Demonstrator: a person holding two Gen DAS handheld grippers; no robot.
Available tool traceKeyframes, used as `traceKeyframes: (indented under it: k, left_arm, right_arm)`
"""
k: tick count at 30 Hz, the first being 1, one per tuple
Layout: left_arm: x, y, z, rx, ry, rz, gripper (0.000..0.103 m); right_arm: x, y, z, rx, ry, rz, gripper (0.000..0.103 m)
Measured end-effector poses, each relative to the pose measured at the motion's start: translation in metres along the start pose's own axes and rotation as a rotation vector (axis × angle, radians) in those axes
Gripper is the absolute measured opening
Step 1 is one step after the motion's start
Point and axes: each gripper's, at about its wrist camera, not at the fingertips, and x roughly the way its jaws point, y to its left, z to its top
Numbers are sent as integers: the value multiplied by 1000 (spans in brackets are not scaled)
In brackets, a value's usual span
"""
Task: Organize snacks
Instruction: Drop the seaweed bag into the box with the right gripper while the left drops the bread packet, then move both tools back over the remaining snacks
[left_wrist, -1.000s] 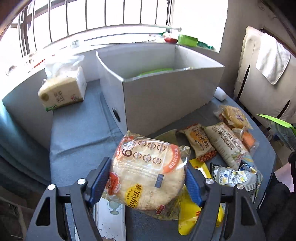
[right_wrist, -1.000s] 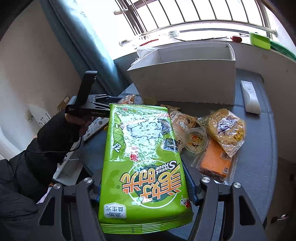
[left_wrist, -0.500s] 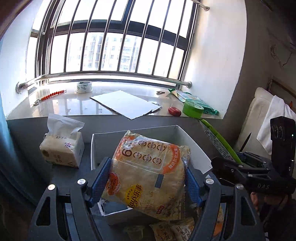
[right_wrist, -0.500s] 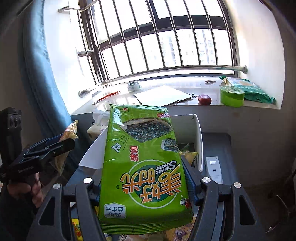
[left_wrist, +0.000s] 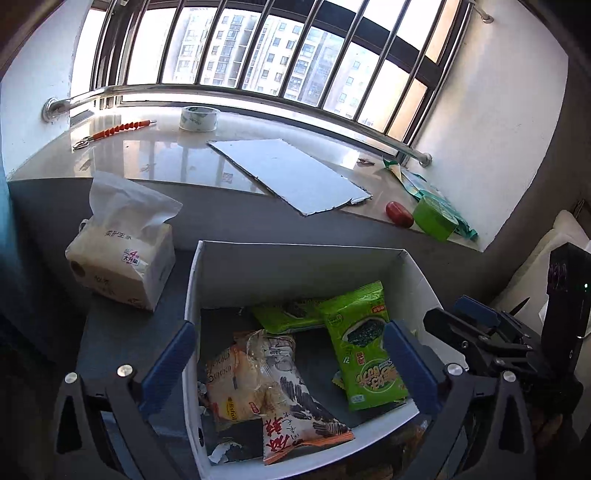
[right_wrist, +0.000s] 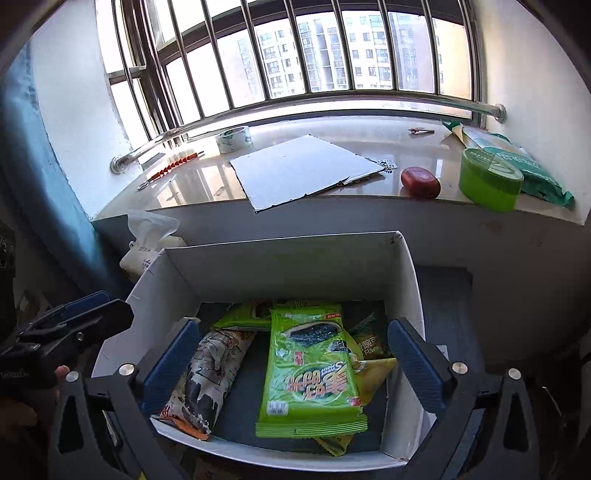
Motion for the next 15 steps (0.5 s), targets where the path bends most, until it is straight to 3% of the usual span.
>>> traceKeyframes:
  k: [6, 15]
  left_arm:
    - [-40, -10, -10, 90, -82, 32, 103]
    - [-129, -33, -42, 197, -175, -35, 103]
  right_arm:
    - [-18, -2, -6, 29, -41, 31, 103]
    - [-92, 10, -36, -51, -147, 66, 103]
